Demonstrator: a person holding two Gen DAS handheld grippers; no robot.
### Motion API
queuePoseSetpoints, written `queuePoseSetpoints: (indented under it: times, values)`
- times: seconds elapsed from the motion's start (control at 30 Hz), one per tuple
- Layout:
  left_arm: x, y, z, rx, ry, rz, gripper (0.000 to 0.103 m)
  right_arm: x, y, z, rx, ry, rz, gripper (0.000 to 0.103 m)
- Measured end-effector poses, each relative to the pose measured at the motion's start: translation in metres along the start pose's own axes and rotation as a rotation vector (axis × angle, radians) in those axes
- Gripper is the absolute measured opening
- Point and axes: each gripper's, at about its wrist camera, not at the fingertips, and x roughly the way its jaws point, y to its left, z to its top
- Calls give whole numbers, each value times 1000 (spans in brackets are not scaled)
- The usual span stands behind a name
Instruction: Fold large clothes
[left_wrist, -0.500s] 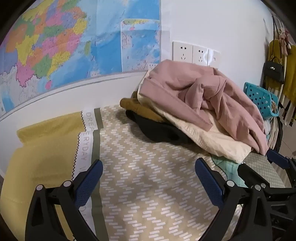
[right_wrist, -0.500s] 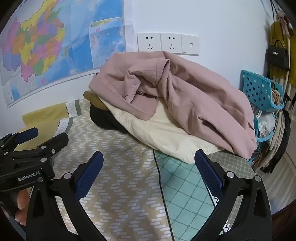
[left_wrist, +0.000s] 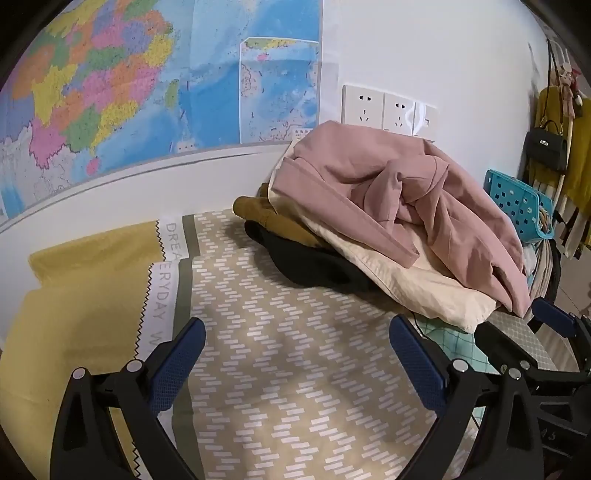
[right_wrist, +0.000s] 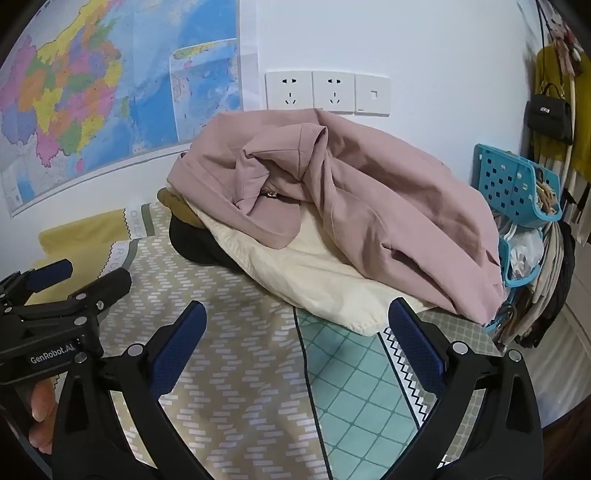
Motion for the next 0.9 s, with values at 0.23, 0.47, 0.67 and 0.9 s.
queuePoseSetpoints:
  times: [0.23, 0.47, 0.67, 0.9]
  values:
    - [2, 3, -2, -12, 5, 2, 96, 3, -1, -9, 13, -14, -12, 97]
    - [2, 3, -1, -14, 6, -2, 96, 2, -1, -8, 8, -22, -18, 97]
    - [1, 4, 0, -17, 7, -3, 96, 2, -1, -7, 4, -23, -24, 97]
    - [0, 3, 0, -12, 0, -3, 96, 0, 0, -6, -3, -25, -24, 97]
